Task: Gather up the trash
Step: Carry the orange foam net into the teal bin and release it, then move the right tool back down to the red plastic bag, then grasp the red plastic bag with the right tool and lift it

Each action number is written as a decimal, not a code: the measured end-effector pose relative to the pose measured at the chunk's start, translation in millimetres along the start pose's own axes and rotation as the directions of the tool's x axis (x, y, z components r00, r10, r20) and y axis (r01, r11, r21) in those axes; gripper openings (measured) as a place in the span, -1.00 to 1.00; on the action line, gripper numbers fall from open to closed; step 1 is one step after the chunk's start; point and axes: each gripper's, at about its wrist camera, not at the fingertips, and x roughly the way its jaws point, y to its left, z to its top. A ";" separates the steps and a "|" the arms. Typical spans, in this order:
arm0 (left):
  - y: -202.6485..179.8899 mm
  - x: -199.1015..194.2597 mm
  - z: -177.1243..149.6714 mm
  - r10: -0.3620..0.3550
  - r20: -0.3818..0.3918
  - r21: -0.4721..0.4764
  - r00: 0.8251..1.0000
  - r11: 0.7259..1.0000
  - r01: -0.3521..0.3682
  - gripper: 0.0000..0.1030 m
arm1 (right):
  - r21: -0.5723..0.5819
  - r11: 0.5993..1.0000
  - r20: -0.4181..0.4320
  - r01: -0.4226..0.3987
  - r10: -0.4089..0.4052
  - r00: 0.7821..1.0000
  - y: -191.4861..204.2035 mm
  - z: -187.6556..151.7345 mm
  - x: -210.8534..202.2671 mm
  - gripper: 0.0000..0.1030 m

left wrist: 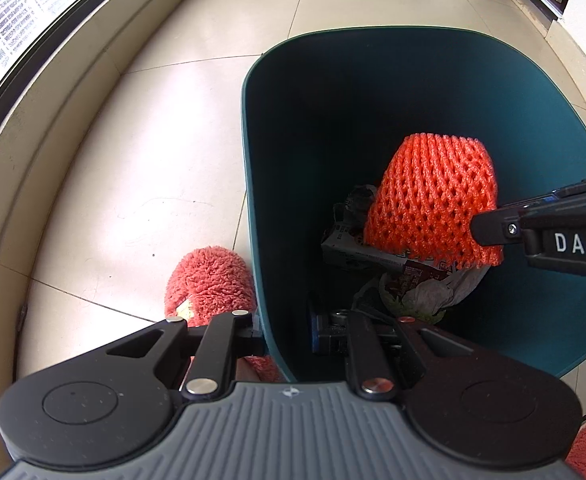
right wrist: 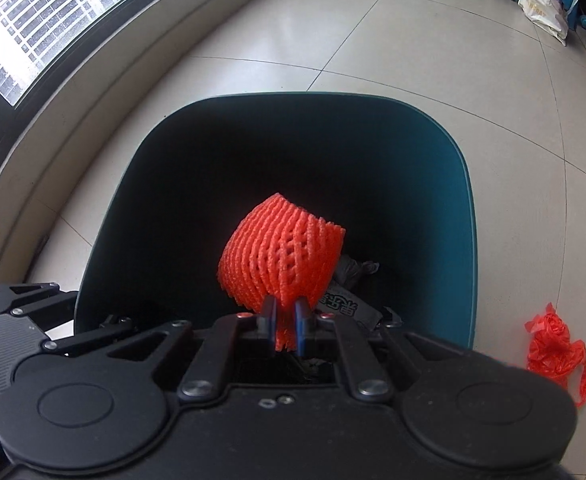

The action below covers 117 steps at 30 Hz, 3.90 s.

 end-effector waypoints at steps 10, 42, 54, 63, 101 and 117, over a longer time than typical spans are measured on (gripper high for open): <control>0.8 0.2 -0.4 -0.004 0.002 -0.002 1.000 1.000 0.004 -0.69 | 0.003 1.000 -0.101 0.024 -0.023 0.995 7.3 -2.9 36.2 -0.60; -3.2 0.9 -1.3 0.015 0.004 -0.010 1.000 1.000 -0.015 -0.69 | 0.004 0.995 0.120 -0.104 0.102 0.987 -44.0 -36.8 -104.0 -0.14; -9.8 1.2 -3.4 0.047 0.010 -0.002 0.999 0.999 -0.047 -0.69 | 0.122 0.992 0.165 -0.032 0.011 0.986 -120.4 -73.7 -130.8 -0.14; -12.9 2.1 -3.7 0.056 0.007 0.008 0.998 0.998 -0.056 -0.61 | 0.246 0.968 0.145 0.055 -0.093 0.985 -198.7 -104.7 -117.2 -0.03; -22.8 29.7 2.4 0.058 -0.064 0.054 0.996 0.997 -0.054 -0.48 | 0.569 0.757 -0.166 0.322 -0.277 0.946 -369.4 -142.3 104.9 0.00; -18.2 26.7 -1.5 0.044 -0.050 0.036 0.998 0.998 -0.042 -0.48 | 0.475 0.828 -0.025 0.299 -0.327 0.945 -331.6 -125.4 6.8 -0.96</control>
